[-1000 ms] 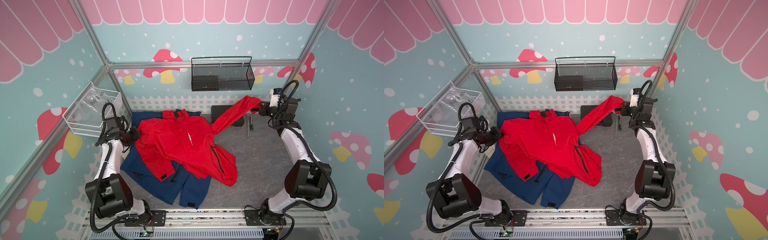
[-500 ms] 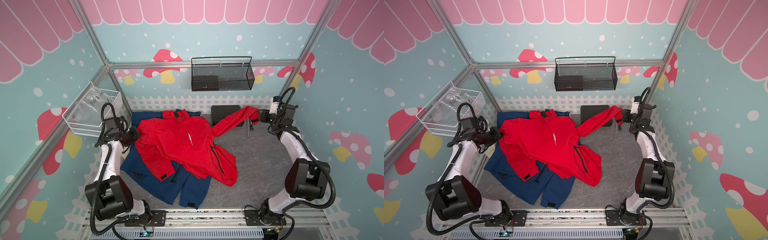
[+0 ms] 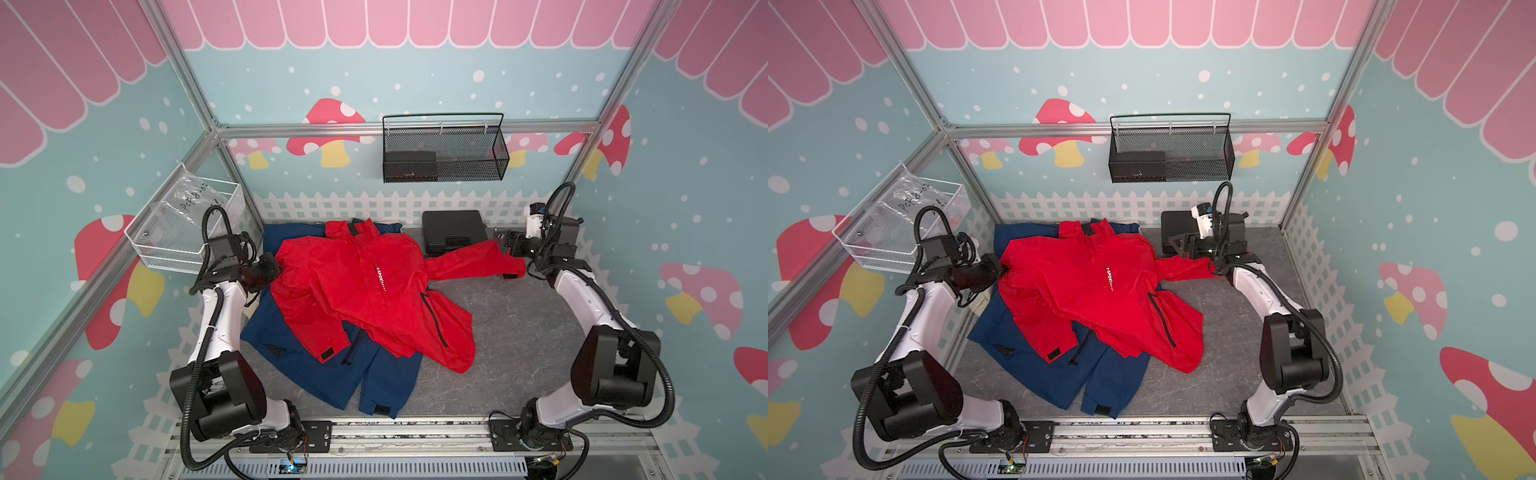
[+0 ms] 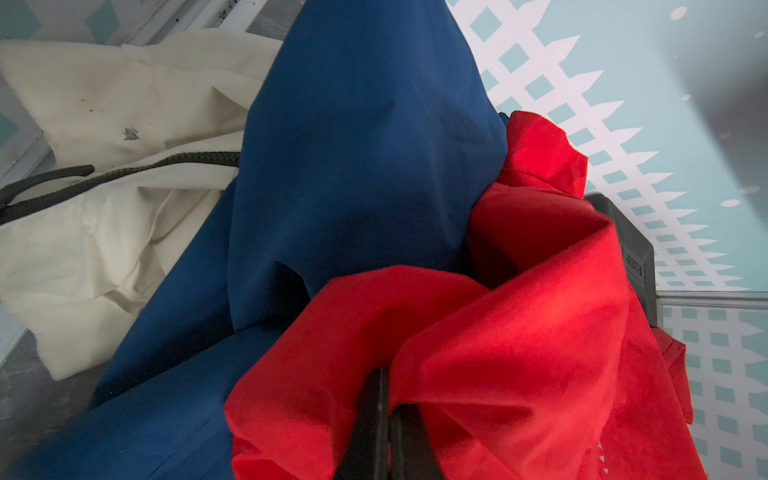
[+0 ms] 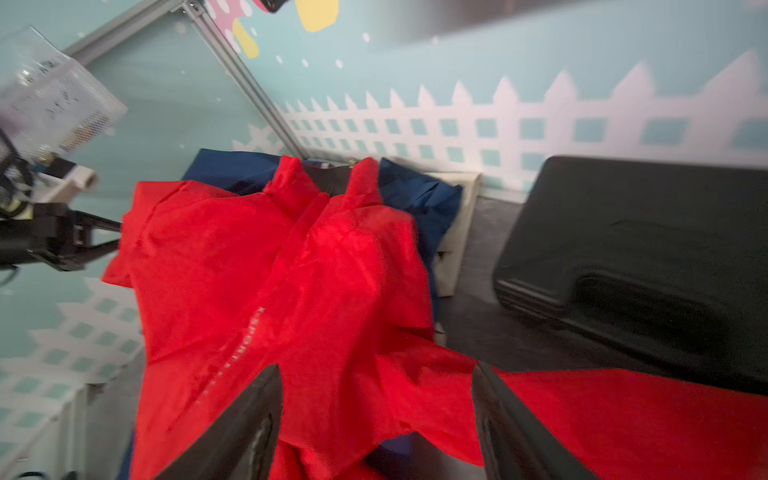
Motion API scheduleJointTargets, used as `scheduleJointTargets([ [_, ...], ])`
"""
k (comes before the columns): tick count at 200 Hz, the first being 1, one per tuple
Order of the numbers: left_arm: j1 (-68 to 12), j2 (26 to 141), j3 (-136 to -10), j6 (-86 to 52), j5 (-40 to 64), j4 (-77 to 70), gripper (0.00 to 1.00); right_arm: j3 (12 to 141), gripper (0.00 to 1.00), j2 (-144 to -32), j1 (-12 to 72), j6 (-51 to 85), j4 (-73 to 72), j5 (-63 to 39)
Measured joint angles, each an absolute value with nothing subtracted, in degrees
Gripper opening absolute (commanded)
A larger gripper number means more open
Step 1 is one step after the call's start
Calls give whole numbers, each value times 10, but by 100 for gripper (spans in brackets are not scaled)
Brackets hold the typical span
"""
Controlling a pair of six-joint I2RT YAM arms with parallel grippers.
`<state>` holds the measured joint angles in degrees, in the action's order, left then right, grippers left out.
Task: Unzip the jacket
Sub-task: Flatten out the jacket.
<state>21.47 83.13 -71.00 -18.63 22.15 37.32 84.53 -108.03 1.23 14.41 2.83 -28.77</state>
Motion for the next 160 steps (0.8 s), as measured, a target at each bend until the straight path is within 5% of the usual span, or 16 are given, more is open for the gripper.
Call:
scheduleJointTargets([
  [66, 215, 828, -709, -184, 223, 368, 0, 818, 0, -928, -97, 151, -18, -233],
  [75, 215, 825, -708, -183, 223, 366, 0, 809, 11, -928, -100, 152, -16, -223],
  [93, 217, 819, -705, -181, 224, 365, 0, 775, 61, -928, -105, 157, -15, -209],
  [103, 217, 818, -703, -180, 225, 365, 0, 753, 77, -927, -107, 157, -9, -208],
  [124, 217, 818, -703, -180, 228, 363, 0, 717, 86, -919, -105, 153, 17, -213],
  [160, 217, 818, -701, -180, 237, 360, 0, 711, 84, -889, -43, 138, 28, -279],
])
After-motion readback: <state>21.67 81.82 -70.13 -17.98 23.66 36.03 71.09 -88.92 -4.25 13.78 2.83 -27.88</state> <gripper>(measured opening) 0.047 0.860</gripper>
